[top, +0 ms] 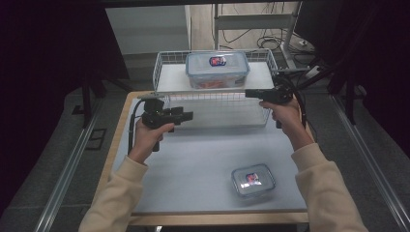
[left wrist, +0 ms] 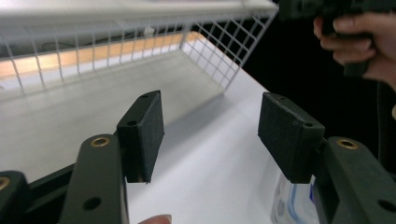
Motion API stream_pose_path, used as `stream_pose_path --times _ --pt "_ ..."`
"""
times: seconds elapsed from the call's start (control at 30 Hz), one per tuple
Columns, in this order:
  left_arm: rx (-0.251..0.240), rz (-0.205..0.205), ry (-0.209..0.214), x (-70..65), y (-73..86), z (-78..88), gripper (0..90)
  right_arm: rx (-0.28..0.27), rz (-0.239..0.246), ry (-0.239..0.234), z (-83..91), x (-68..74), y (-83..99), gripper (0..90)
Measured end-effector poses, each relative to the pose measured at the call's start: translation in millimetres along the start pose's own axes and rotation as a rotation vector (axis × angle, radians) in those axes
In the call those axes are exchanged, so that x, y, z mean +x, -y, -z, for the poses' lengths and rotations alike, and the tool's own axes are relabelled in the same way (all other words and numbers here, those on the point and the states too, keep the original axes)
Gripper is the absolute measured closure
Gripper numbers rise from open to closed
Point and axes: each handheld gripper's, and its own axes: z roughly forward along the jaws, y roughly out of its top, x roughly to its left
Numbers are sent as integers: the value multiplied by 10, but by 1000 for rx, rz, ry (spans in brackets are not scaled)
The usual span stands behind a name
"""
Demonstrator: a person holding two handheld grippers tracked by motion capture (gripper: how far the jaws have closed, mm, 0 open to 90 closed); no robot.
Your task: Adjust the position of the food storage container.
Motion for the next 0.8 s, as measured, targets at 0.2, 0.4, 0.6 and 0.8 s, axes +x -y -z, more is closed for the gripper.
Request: stream_pose_path --times 0.2,0.4,0.6,0.8 --pt "17 -1 17 -93 198 0 387 -7 10 -31 81 39 164 894" --pt "39 4 16 -135 354 -4 377 -8 7 -61 209 25 474 894" --pt "60 21 15 -128 517 -28 365 -7 -9 -71 325 -44 753 893" --pt "86 24 3 -136 643 -52 364 14 -7 -78 397 -67 995 877"
